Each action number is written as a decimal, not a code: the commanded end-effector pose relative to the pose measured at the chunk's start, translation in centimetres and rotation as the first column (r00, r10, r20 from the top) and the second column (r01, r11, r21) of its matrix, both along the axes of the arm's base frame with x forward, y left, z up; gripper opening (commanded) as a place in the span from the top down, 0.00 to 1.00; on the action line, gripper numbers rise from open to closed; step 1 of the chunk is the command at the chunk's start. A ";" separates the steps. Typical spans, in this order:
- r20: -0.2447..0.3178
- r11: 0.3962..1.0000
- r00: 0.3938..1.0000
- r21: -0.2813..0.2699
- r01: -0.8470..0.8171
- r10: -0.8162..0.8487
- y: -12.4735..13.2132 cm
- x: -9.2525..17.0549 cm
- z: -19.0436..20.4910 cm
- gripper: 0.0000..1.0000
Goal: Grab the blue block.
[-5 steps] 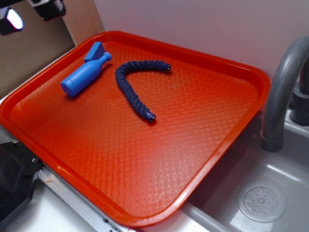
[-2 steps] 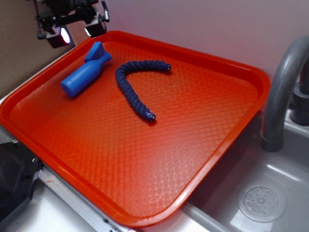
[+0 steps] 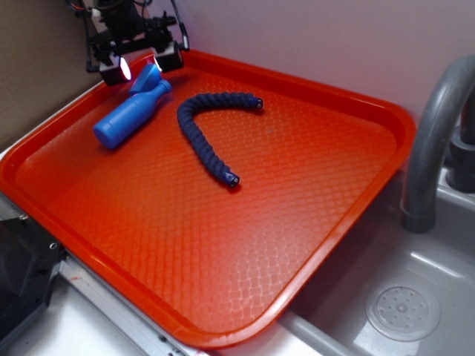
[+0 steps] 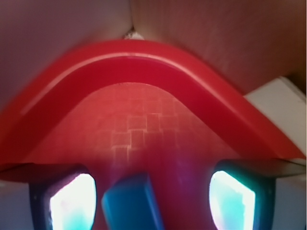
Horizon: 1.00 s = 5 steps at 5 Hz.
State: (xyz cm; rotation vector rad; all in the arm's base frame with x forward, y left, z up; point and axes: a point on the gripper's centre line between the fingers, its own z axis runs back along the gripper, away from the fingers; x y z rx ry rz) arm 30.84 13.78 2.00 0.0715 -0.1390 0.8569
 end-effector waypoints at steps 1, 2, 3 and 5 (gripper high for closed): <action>0.022 0.997 0.997 0.001 0.074 -0.074 -0.5 0.0 0.2 1.00; 0.022 0.997 0.997 -0.004 0.074 -0.074 -0.3 -0.4 1.0 1.00; 0.013 0.992 0.992 -0.008 0.125 -0.125 -0.5 -0.9 3.1 1.00; 0.053 0.965 0.964 -0.014 0.263 -0.262 -4.4 -2.0 12.7 1.00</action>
